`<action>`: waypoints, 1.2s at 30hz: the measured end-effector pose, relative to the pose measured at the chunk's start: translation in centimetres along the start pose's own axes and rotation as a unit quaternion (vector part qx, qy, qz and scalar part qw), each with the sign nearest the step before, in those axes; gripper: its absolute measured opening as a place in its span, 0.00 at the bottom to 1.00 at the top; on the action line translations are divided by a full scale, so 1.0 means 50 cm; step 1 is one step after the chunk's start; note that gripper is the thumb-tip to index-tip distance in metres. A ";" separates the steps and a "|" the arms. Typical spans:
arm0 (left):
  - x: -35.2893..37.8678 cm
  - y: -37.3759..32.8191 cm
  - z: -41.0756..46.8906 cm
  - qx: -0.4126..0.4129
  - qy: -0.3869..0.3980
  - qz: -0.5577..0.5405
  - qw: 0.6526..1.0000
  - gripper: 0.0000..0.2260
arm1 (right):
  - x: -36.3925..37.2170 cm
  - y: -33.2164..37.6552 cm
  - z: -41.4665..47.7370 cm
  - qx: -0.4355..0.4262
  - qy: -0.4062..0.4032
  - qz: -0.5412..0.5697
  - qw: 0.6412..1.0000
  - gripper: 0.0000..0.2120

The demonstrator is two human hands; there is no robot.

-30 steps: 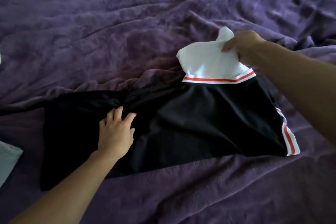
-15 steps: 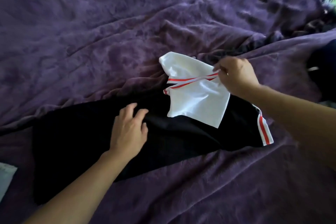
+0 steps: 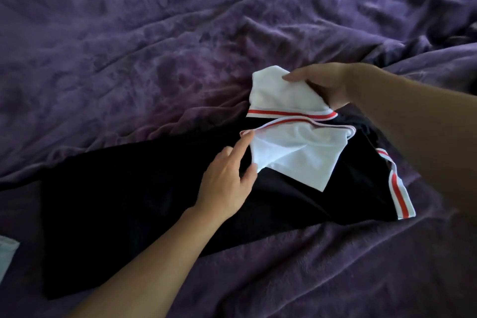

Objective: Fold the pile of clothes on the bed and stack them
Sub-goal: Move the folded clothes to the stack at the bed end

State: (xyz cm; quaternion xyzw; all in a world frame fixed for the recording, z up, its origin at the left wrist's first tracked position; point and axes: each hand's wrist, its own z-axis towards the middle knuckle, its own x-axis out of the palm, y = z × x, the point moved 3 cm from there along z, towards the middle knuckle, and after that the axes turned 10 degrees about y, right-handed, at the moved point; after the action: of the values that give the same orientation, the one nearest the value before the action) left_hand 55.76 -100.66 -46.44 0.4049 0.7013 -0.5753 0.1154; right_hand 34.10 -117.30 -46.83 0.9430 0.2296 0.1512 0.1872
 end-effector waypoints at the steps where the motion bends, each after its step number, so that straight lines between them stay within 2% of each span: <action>1: 0.006 -0.006 0.006 -0.023 0.008 -0.091 0.996 0.28 | -0.004 -0.002 0.001 -0.017 0.015 0.021 1.000 0.24; 3: 0.016 -0.016 0.020 -0.058 0.019 -0.195 0.979 0.27 | -0.006 -0.009 -0.001 -0.036 0.017 0.054 0.998 0.24; 6: 0.019 -0.021 0.045 -0.089 -0.019 -0.221 0.971 0.23 | -0.015 -0.020 0.004 -0.064 -0.025 0.095 0.993 0.20; 10: 0.027 -0.005 0.058 -0.195 -0.021 -0.362 0.911 0.21 | -0.011 -0.013 -0.014 -0.059 -0.064 0.110 0.990 0.10; 12: 0.032 0.010 0.053 -0.231 -0.006 -0.377 0.897 0.19 | -0.011 0.011 -0.030 -0.127 -0.120 0.100 0.979 0.06; 13: 0.032 0.016 0.050 -0.236 -0.003 -0.373 0.897 0.18 | -0.012 0.026 -0.041 -0.198 -0.165 0.083 0.963 0.06; 14: 0.030 0.022 0.046 -0.236 -0.005 -0.377 0.896 0.17 | -0.010 0.037 -0.060 -0.280 -0.228 0.037 0.932 0.08; 16: 0.024 0.035 0.034 -0.236 -0.019 -0.388 0.891 0.17 | 0.025 0.036 -0.114 -0.424 -0.316 -0.161 0.833 0.10; 17: 0.017 0.042 0.027 -0.239 -0.031 -0.381 0.892 0.17 | 0.057 0.014 -0.137 -0.467 -0.312 -0.288 0.776 0.08; 19: -0.002 0.060 0.014 -0.249 -0.066 -0.357 0.898 0.16 | 0.111 -0.077 -0.163 -0.466 -0.274 -0.513 0.667 0.06; 20: -0.014 0.068 0.008 -0.256 -0.086 -0.340 0.901 0.15 | 0.125 -0.136 -0.168 -0.444 -0.253 -0.582 0.633 0.07; 21: -0.026 0.076 0.003 -0.263 -0.106 -0.310 0.907 0.14 | 0.130 -0.192 -0.171 -0.422 -0.234 -0.623 0.615 0.08; 23: -0.051 0.076 -0.002 -0.245 -0.150 -0.218 0.933 0.13 | 0.123 -0.273 -0.182 -0.402 -0.229 -0.647 0.606 0.09; 25: -0.066 0.051 -0.002 -0.165 -0.191 -0.101 0.962 0.13 | 0.095 -0.310 -0.198 -0.400 -0.300 -0.598 0.627 0.05; 27: -0.058 0.006 -0.001 -0.051 -0.191 0.009 0.980 0.14 | 0.053 -0.319 -0.215 -0.355 -0.433 -0.466 0.685 0.06; 28: -0.043 -0.017 0.000 0.006 -0.173 0.066 0.983 0.15 | 0.030 -0.320 -0.218 -0.299 -0.495 -0.386 0.719 0.08; 29: -0.022 -0.037 0.001 0.053 -0.144 0.124 0.980 0.17 | 0.009 -0.322 -0.214 -0.230 -0.524 -0.308 0.760 0.13; 31: 0.036 -0.057 0.003 0.081 -0.033 0.231 0.969 0.19 | -0.009 -0.315 -0.190 -0.127 -0.482 -0.158 0.852 0.27; 32: 0.066 -0.054 0.001 0.061 0.039 0.267 0.961 0.21 | -0.009 -0.310 -0.174 -0.104 -0.446 -0.115 0.881 0.31; 34: 0.115 -0.027 -0.007 -0.003 0.156 0.286 0.945 0.26 | 0.004 -0.301 -0.143 -0.069 -0.395 -0.093 0.911 0.38; 36: 0.129 -0.010 -0.013 -0.026 0.192 0.265 0.944 0.28 | 0.022 -0.298 -0.118 -0.067 -0.361 -0.061 0.928 0.35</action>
State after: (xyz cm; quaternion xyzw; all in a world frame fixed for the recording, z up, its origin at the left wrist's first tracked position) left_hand 51.44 -97.30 -49.91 0.6761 0.5922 -0.4163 0.1374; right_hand 27.22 -102.81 -47.71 0.9034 0.1930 -0.1961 0.3290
